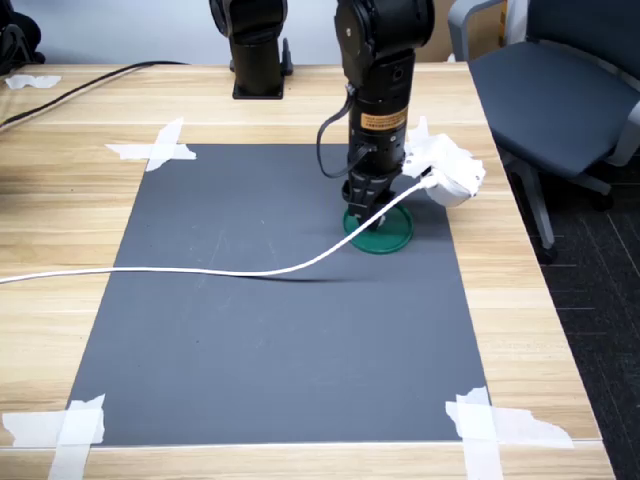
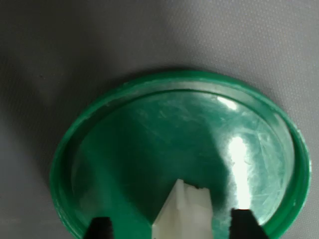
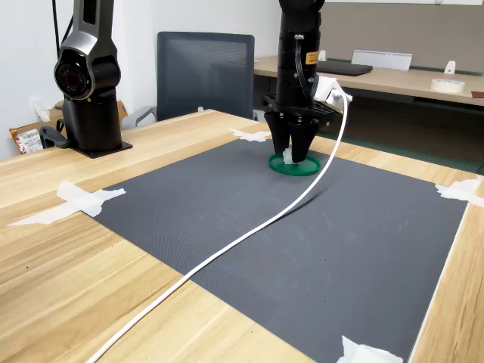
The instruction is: Grasp a white terminal and put it in the green lid.
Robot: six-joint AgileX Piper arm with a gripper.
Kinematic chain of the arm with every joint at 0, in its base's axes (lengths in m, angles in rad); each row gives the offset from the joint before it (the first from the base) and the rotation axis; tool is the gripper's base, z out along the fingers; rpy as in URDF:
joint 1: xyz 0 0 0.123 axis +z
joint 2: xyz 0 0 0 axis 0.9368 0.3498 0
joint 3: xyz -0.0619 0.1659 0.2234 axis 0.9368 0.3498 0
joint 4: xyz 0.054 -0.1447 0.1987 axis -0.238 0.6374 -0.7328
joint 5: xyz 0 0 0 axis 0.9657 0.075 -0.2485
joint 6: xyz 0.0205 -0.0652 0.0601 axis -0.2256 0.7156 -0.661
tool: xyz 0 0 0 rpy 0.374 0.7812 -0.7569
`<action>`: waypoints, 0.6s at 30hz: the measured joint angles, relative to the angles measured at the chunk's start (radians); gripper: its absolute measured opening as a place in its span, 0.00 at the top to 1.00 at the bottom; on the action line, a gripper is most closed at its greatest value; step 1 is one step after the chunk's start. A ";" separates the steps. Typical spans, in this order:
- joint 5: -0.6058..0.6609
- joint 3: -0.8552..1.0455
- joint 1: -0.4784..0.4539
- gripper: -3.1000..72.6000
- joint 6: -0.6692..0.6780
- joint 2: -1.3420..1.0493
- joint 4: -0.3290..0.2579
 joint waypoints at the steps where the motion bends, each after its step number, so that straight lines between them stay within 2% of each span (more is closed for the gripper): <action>1: -0.001 0.000 0.000 0.33 0.000 -0.004 -0.004; 4: -0.021 0.001 0.000 0.32 0.000 -0.035 -0.030; 12: -0.055 0.001 0.000 0.35 -0.001 -0.208 -0.148; 18: -0.052 0.003 0.000 0.43 -0.045 -0.336 -0.150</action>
